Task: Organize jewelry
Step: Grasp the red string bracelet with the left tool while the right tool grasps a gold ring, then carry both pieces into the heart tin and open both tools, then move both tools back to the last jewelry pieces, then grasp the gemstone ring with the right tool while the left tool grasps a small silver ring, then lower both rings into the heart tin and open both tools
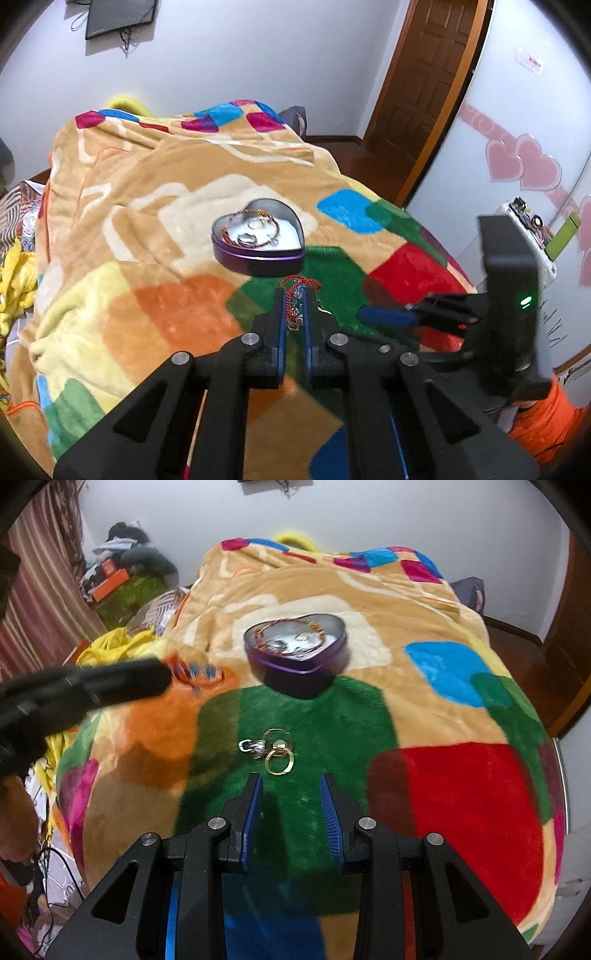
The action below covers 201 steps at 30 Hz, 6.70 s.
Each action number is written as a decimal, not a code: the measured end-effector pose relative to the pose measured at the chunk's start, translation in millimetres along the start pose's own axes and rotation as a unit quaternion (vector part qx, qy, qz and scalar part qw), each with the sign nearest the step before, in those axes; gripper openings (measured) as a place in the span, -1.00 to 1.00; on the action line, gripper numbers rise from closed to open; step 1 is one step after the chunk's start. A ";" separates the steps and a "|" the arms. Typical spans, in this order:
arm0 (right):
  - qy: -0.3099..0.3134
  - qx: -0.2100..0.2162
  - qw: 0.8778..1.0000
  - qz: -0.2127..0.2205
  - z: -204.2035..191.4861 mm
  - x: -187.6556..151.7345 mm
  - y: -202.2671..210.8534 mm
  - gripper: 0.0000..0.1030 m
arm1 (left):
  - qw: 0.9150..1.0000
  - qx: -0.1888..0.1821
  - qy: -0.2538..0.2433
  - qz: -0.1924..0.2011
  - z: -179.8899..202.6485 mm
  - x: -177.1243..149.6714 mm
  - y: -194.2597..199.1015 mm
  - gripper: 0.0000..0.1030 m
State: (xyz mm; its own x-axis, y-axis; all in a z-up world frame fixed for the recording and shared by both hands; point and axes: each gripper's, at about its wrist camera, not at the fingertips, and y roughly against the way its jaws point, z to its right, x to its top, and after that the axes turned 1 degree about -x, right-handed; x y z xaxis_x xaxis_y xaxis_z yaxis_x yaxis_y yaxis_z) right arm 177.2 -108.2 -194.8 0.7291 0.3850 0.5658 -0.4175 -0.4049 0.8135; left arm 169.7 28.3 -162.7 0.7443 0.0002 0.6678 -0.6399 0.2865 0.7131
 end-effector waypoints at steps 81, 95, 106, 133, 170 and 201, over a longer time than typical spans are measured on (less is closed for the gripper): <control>0.003 0.013 0.998 0.068 23.8 95.1 -29.6 -0.65 | 0.999 -0.004 0.021 -0.026 -54.5 60.9 -97.7 -0.88; -0.005 0.018 0.998 0.053 24.3 92.5 -23.1 -0.49 | 1.000 0.004 0.026 -0.015 -52.3 63.4 -75.3 -0.79; 0.001 0.005 0.997 0.082 17.2 87.8 11.5 -0.43 | 1.000 0.019 0.019 0.006 -43.0 58.8 -35.6 -0.60; 0.008 0.010 1.000 0.010 -5.2 28.0 -7.4 -0.43 | 0.998 0.027 0.042 -0.050 -46.8 -5.2 -27.8 -0.59; -0.008 0.006 1.000 0.026 20.1 13.4 -5.1 -0.79 | 0.994 -0.005 -0.006 -0.106 -1.6 -22.7 -91.0 -0.69; 0.000 0.001 0.999 0.041 10.8 25.5 -1.6 -0.46 | 0.999 0.020 0.020 -0.032 -25.1 0.5 -39.4 -0.83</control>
State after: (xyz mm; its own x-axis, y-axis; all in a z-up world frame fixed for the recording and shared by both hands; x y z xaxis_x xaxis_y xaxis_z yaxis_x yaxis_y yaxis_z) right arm 202.3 -106.8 -183.1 0.6918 0.3507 0.6312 -0.4753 -0.4369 0.7637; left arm 200.0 41.1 -195.7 0.7902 0.0213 0.6125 -0.5977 0.2477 0.7625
